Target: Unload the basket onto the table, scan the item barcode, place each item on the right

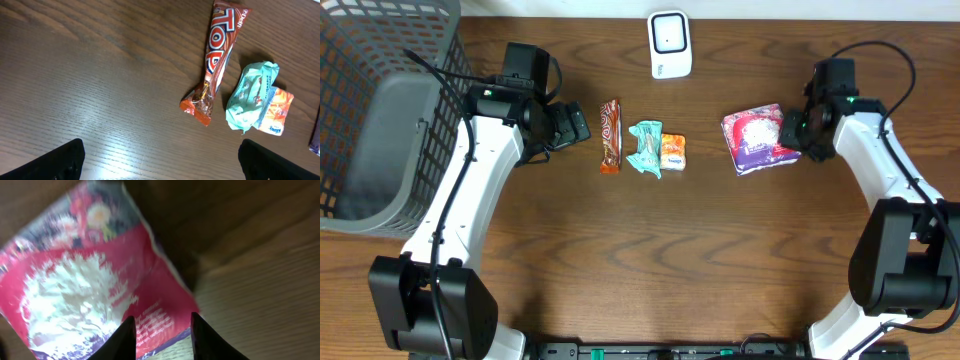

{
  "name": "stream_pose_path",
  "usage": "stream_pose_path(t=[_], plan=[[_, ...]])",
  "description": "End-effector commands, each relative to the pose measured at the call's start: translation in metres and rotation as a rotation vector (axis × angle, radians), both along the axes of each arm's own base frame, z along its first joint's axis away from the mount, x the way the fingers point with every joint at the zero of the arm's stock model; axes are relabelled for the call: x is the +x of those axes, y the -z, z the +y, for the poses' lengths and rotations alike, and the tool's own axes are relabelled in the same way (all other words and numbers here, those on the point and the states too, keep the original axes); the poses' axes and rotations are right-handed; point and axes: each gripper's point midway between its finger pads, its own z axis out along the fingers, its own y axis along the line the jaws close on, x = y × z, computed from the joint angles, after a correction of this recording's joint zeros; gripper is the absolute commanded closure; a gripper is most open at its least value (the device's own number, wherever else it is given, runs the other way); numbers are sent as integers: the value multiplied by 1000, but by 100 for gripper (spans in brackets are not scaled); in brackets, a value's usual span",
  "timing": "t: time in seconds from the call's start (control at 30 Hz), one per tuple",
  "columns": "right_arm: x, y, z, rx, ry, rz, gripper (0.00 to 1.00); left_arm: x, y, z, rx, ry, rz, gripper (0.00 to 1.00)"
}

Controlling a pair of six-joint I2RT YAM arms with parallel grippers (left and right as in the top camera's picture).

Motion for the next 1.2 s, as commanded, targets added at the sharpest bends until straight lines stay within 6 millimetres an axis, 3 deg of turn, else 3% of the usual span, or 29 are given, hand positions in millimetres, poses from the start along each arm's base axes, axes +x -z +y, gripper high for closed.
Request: stream_pose_path(t=[0.0,0.37,0.47,0.8,1.17], plan=[[-8,14,22,103,-70,22,70,2,-2,2,10,-6,-8,2],[-18,7,85,293,-222,32,71,2,-2,2,10,-6,-8,2],[-19,2,91,297,-239,27,69,2,-2,2,10,-6,-8,2],[-12,-8,73,207,-206,4,55,2,-2,2,10,-6,-8,2],[5,-40,67,205,-190,-38,33,2,-2,2,10,-6,-7,2]])
